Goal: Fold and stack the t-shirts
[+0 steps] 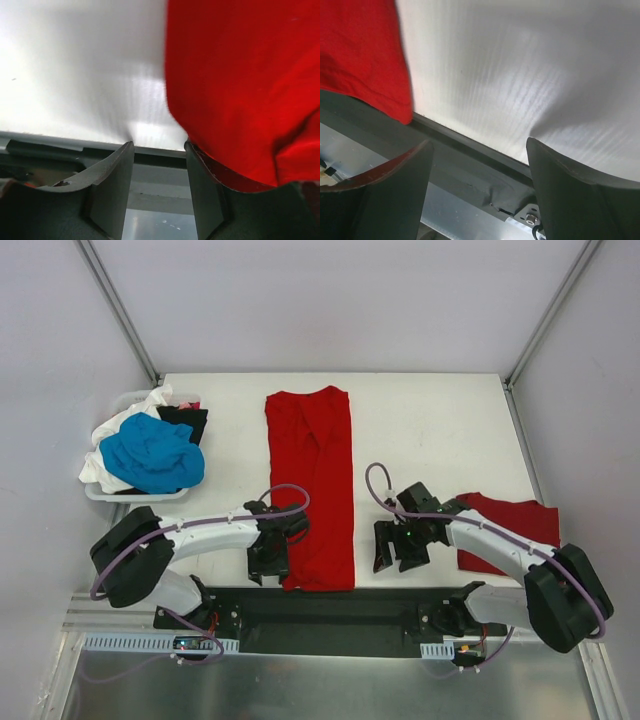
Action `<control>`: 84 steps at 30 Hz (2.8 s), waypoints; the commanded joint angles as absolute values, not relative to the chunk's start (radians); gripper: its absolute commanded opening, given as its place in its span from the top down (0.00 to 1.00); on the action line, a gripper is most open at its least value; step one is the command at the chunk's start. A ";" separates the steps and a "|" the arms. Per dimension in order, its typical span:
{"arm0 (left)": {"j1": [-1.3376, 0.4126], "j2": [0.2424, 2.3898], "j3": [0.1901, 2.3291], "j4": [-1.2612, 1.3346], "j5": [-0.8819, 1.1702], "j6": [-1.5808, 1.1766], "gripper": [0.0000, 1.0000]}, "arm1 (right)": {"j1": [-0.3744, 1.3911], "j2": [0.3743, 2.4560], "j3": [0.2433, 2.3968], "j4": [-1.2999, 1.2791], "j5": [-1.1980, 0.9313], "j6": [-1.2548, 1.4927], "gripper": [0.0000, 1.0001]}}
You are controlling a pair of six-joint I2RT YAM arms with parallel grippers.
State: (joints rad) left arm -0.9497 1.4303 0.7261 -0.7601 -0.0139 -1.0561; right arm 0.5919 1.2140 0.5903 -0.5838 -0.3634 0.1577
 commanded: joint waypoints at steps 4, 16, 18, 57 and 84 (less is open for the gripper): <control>-0.956 1.459 0.765 -0.623 -0.014 -1.043 0.55 | 0.692 1.339 0.633 -0.462 -0.333 0.213 0.23; -0.956 1.031 0.891 -1.088 -0.127 -1.127 0.55 | 0.822 1.454 0.724 -0.416 -0.295 0.267 0.24; -0.956 0.979 0.945 -1.195 -0.192 -1.123 0.53 | 0.822 1.483 0.753 -0.419 -0.295 0.259 0.24; -0.943 1.238 0.581 -0.534 -0.101 -1.132 0.57 | 0.934 1.545 0.693 -0.071 -0.304 0.502 0.38; -0.945 1.160 0.759 -0.730 -0.121 -1.143 1.00 | 0.936 1.335 0.716 -0.342 -0.218 0.425 0.99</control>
